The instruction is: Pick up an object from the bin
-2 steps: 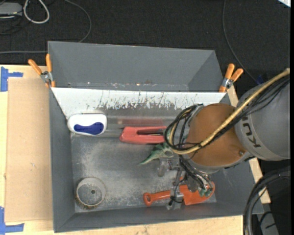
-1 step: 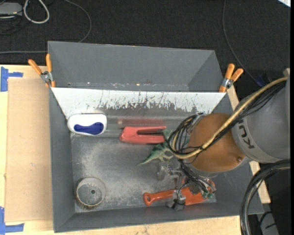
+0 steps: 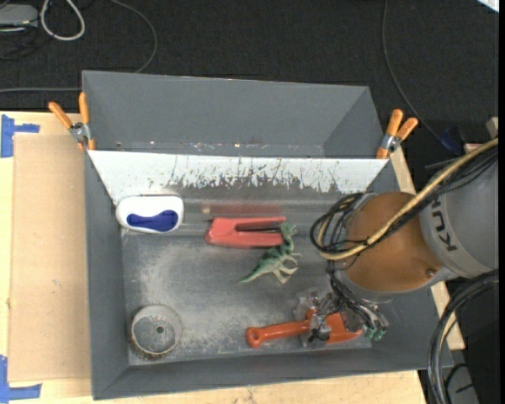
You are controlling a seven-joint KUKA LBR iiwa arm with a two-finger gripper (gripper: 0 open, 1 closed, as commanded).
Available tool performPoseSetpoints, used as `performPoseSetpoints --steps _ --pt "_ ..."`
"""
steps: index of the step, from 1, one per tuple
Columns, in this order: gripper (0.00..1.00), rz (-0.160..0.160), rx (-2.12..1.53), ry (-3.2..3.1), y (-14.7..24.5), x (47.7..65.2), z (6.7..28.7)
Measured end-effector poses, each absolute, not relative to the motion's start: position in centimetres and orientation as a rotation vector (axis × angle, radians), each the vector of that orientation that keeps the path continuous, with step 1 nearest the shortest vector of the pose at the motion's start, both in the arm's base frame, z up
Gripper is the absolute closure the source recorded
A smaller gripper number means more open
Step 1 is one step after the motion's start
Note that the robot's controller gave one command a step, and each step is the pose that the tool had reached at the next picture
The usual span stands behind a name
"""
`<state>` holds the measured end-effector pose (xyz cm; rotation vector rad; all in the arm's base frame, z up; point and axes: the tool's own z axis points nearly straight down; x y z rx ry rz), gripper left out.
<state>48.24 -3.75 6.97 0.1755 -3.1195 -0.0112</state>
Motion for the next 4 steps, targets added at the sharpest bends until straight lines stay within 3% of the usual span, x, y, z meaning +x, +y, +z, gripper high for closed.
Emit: performPoseSetpoints --steps 1,2,3,4 --pt "1.0 -0.011 0.175 -3.12 -3.8 48.2 7.0" --pt "1.0 -0.014 0.414 -3.098 -1.3 50.3 7.0" --pt "1.0 -0.01 0.201 -3.122 -4.1 50.0 14.4" --pt "1.0 -0.023 0.377 -3.095 -0.8 50.5 16.1"
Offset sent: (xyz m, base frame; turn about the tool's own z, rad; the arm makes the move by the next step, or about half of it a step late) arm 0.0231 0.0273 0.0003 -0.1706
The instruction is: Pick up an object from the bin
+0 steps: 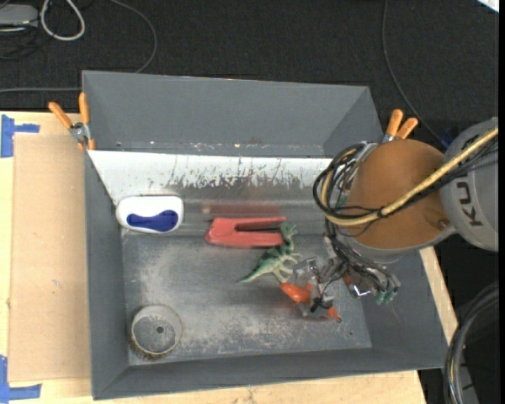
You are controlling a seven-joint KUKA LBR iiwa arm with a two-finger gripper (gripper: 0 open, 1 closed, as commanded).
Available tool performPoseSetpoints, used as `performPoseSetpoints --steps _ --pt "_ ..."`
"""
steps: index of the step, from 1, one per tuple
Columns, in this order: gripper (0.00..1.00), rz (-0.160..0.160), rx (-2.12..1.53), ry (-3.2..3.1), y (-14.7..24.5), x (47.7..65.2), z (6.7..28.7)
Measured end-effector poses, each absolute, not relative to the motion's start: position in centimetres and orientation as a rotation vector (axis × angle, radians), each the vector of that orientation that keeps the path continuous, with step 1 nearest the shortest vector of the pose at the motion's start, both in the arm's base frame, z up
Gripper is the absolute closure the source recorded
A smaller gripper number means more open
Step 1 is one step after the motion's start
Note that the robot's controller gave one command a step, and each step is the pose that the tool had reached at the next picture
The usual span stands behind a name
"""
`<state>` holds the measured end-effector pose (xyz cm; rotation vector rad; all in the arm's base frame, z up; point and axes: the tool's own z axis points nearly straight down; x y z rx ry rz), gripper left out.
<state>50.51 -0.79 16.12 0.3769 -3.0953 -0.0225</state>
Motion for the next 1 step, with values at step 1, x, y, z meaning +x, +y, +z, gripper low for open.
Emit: performPoseSetpoints --steps 1 --pt "1.0 -0.017 0.312 -3.099 -0.56 49.73 26.01"
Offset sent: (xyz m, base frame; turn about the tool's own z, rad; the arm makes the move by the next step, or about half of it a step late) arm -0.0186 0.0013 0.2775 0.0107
